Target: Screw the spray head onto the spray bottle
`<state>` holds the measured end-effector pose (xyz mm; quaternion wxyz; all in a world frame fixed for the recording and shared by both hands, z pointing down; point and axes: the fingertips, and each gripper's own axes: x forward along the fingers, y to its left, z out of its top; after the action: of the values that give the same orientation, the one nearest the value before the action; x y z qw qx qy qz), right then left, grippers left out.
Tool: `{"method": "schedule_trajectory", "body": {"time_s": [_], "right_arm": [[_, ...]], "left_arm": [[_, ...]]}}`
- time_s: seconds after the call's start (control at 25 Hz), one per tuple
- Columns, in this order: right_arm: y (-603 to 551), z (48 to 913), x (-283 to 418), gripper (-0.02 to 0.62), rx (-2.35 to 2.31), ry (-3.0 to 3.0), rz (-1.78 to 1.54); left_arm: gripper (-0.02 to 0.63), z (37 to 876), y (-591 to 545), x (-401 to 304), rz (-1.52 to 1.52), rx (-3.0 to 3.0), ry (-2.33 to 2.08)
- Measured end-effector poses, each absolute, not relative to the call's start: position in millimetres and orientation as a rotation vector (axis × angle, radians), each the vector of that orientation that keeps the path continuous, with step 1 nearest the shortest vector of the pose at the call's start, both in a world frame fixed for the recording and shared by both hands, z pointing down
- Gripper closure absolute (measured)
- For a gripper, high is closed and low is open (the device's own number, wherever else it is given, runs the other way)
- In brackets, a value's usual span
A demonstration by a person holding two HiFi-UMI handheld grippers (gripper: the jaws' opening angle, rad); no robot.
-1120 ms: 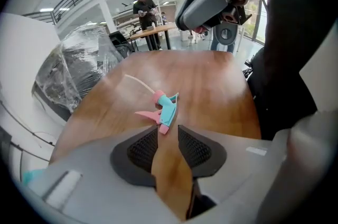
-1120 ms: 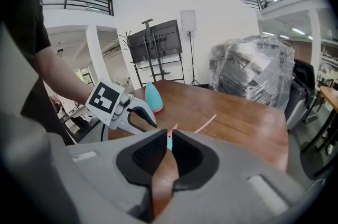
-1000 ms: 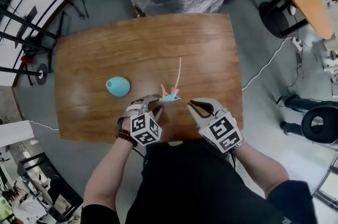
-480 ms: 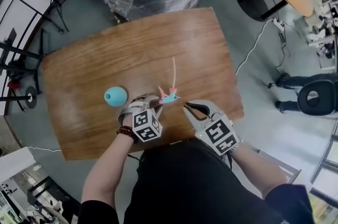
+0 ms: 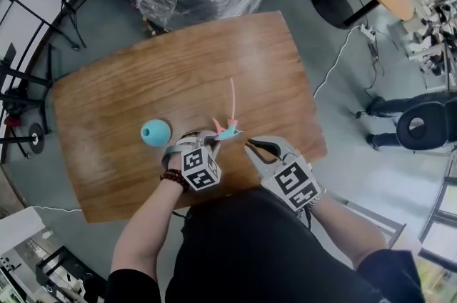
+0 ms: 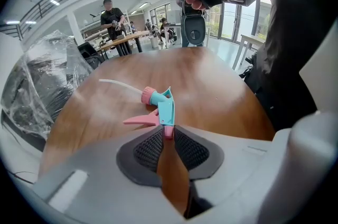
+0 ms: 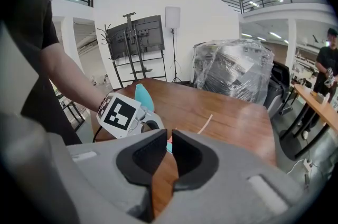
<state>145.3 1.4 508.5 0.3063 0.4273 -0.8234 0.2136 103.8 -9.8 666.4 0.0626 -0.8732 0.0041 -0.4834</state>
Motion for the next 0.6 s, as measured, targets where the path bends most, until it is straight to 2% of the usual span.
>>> {"method": "schedule_trajectory", "body": {"time_s": [0.4, 0.6], "right_arm": [[6, 510, 147, 0.574, 1.053, -2.158, 0.469], [4, 512, 148, 0.528, 0.939, -2.111, 0.298]], "left_arm": [[0.534, 642, -9, 106, -1.42, -2.872, 0.096], [0.534, 615, -11, 108, -1.345, -3.127, 0.191]]}}
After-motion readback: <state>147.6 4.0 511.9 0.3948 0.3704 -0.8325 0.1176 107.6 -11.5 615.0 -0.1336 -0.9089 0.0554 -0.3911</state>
